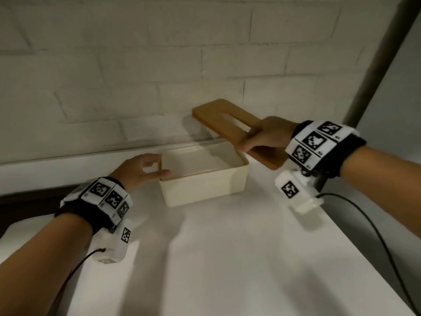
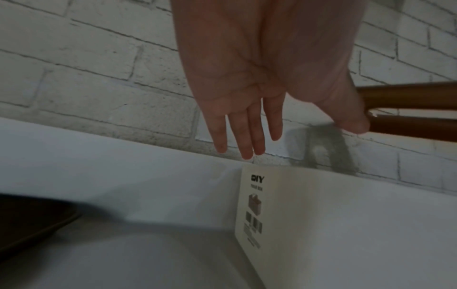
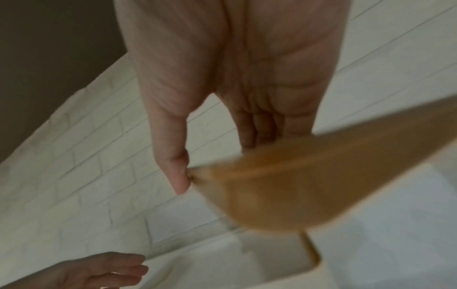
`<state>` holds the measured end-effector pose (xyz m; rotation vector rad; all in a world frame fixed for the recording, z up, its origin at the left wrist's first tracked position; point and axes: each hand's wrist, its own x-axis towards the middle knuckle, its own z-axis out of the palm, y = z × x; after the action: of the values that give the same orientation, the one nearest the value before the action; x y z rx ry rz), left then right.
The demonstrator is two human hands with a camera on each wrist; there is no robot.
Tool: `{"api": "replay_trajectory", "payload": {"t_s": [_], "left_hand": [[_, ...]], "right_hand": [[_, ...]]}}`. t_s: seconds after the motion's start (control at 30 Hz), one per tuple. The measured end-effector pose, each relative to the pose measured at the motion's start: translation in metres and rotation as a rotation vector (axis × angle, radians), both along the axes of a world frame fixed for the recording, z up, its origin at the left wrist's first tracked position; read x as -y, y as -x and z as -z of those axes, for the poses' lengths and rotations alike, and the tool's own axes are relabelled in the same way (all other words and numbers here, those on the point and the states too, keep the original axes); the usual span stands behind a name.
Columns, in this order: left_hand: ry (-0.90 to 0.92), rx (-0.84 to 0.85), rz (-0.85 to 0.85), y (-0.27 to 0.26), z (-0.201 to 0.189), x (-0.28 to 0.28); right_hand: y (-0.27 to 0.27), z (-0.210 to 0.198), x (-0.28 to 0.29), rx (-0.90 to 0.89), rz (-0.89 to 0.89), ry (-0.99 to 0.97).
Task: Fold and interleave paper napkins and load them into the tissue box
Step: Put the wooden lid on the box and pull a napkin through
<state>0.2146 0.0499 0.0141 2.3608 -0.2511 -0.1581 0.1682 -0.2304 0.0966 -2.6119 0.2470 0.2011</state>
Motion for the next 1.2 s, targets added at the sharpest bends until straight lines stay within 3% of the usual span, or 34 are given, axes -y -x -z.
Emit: {"api": "replay_trajectory", "payload": {"t_s": [0.13,0.27,0.4,1.2], "left_hand": [[0.124,-0.099,-0.051,-0.002,0.016,-0.007],[0.357,-0.201,-0.069,-0.003,0.027,-0.004],[0.361,-0.154,-0.046,-0.005,0.038,-0.001],[0.422,-0.13,0.001,-0.025,0.056,-0.008]], "right_hand": [[-0.016,0.004,-0.034,0.048,-0.209,0.076],[-0.034,0.019,-0.046,-0.02,-0.347,0.207],[-0.048,0.038,-0.045,-0.12,-0.419,0.307],[-0.077,0.056,-0.028,-0.147,-0.481,0.305]]}}
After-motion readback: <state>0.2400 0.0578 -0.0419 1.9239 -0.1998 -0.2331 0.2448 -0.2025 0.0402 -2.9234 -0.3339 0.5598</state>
